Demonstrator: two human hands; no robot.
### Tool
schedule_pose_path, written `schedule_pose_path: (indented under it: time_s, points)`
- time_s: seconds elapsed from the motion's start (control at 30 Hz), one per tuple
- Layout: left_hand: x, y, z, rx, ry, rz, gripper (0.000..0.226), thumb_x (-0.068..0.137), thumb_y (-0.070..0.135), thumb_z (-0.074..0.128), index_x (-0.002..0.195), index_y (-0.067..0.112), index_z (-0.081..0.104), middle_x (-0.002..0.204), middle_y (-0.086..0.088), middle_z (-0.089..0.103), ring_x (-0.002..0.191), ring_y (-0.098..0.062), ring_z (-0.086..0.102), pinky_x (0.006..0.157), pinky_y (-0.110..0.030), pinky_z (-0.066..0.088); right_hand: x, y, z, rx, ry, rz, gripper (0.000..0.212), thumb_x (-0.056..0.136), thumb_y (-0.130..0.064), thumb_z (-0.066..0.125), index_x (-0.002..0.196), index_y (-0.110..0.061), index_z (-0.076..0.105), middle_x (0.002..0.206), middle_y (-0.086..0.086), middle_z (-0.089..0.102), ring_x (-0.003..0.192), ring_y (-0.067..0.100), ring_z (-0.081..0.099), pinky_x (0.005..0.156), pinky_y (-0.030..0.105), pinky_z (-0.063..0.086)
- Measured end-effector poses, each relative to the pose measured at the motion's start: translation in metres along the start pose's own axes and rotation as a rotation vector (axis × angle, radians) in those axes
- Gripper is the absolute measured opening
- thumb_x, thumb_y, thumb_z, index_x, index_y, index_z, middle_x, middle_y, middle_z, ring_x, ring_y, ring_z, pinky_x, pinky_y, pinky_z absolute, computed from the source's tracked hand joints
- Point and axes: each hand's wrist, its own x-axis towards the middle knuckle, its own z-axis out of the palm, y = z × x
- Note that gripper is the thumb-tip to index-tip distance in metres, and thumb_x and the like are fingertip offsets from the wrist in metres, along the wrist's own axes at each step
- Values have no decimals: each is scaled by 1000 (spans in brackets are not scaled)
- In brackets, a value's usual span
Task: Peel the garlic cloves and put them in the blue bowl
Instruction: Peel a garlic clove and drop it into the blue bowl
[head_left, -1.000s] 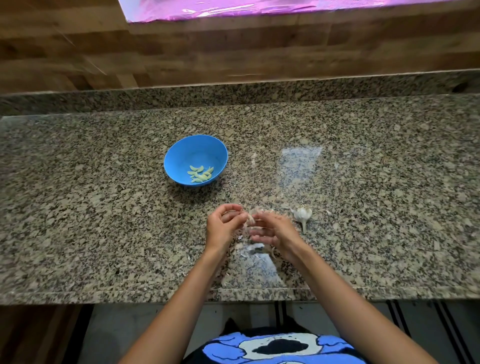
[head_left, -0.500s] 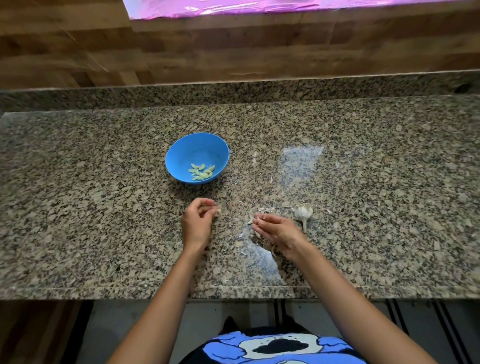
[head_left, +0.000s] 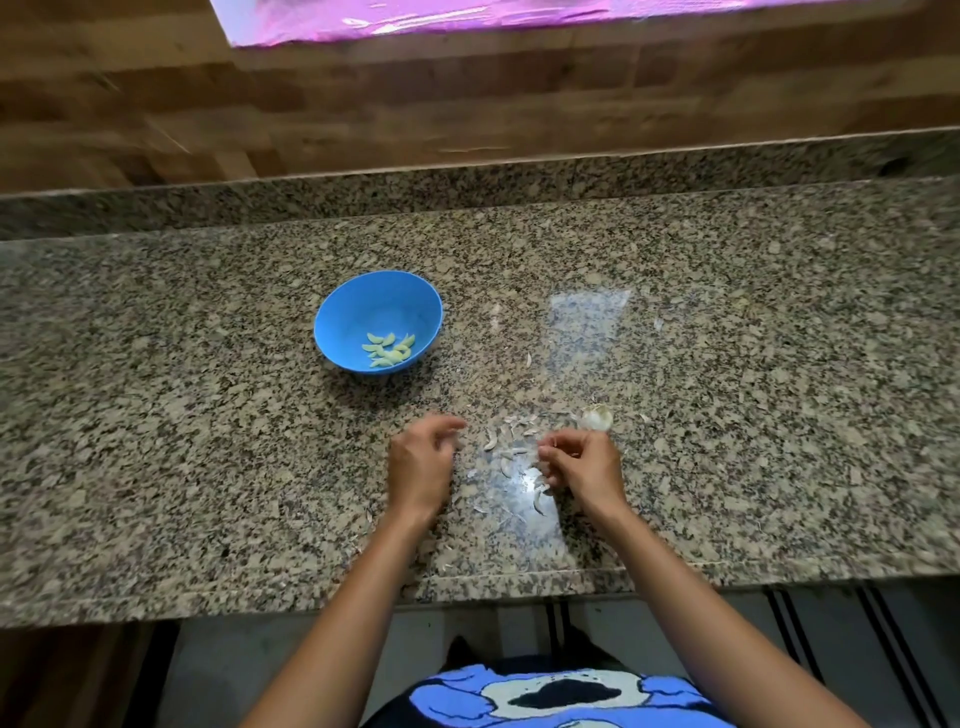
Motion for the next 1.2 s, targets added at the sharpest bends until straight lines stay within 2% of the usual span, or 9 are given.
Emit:
schedule_pose_path:
  time_s: [0.2, 0.33, 0.57, 0.7, 0.93, 1.0, 1.07, 1.13, 1.2]
  points:
    - [-21, 12, 29, 190, -175, 84, 14, 85, 27, 66, 90, 14, 65, 80, 2, 66, 68, -8, 62, 67, -20, 55, -2, 7, 2, -267, -36, -47, 10, 79, -25, 70, 76, -17, 67, 70, -3, 68, 62, 18, 66, 60, 29, 55]
    - [-23, 18, 35, 295, -160, 162, 13, 89, 22, 62, 88, 10, 65, 82, -1, 64, 73, -11, 60, 70, -22, 54, -6, 6, 4, -507, -26, -129, 9, 84, -30, 67, 84, -21, 68, 77, -9, 67, 65, 4, 60, 51, 13, 40]
    - [-20, 16, 35, 263, -214, 86, 7, 86, 17, 64, 84, 13, 58, 77, 1, 59, 69, -13, 59, 67, -25, 55, -8, 5, 9, -679, 37, -215, 16, 88, -27, 61, 102, -21, 65, 109, -7, 53, 82, 5, 48, 55, 8, 31]
    - [-12, 14, 22, 13, -176, -68, 7, 85, 17, 68, 87, 12, 63, 75, 1, 67, 64, -10, 64, 57, -21, 53, -6, 9, 11, -643, 53, -358, 24, 89, -24, 59, 113, -22, 62, 116, -6, 54, 85, 7, 54, 62, 11, 40]
    - [-2, 21, 6, -615, -356, -246, 23, 81, -3, 67, 104, -2, 68, 84, -13, 73, 69, -16, 70, 62, -19, 55, 8, 2, 21, -333, -285, -290, 26, 92, -24, 55, 117, -21, 63, 109, 0, 69, 95, 12, 63, 87, 34, 52]
    - [3, 20, 2, -571, -337, -189, 23, 81, 0, 69, 104, 2, 68, 85, -12, 73, 73, -20, 72, 64, -23, 57, 15, -4, 20, -247, -358, -218, 19, 92, -22, 56, 102, -16, 70, 90, 8, 72, 70, 16, 59, 70, 33, 50]
    - [9, 16, 0, -303, -304, -36, 15, 83, 10, 69, 98, 10, 71, 80, -4, 73, 70, -16, 70, 63, -26, 58, 21, -7, 18, -254, -368, -208, 19, 89, -28, 58, 92, -16, 72, 80, 12, 71, 58, 21, 51, 59, 35, 43]
    - [9, 17, -3, -6, -309, 118, 9, 87, 23, 66, 91, 17, 72, 73, 2, 69, 61, -9, 63, 56, -19, 52, 23, -11, 17, -427, -317, -333, 23, 87, -35, 58, 92, -19, 73, 77, 5, 71, 57, 21, 60, 57, 32, 51]
    - [10, 19, -4, -16, -361, 92, 12, 89, 25, 63, 88, 17, 72, 70, 0, 66, 58, -9, 56, 53, -19, 46, 24, -13, 15, -644, -237, -563, 27, 91, -33, 51, 98, -17, 72, 77, 2, 71, 61, 16, 65, 57, 28, 55]
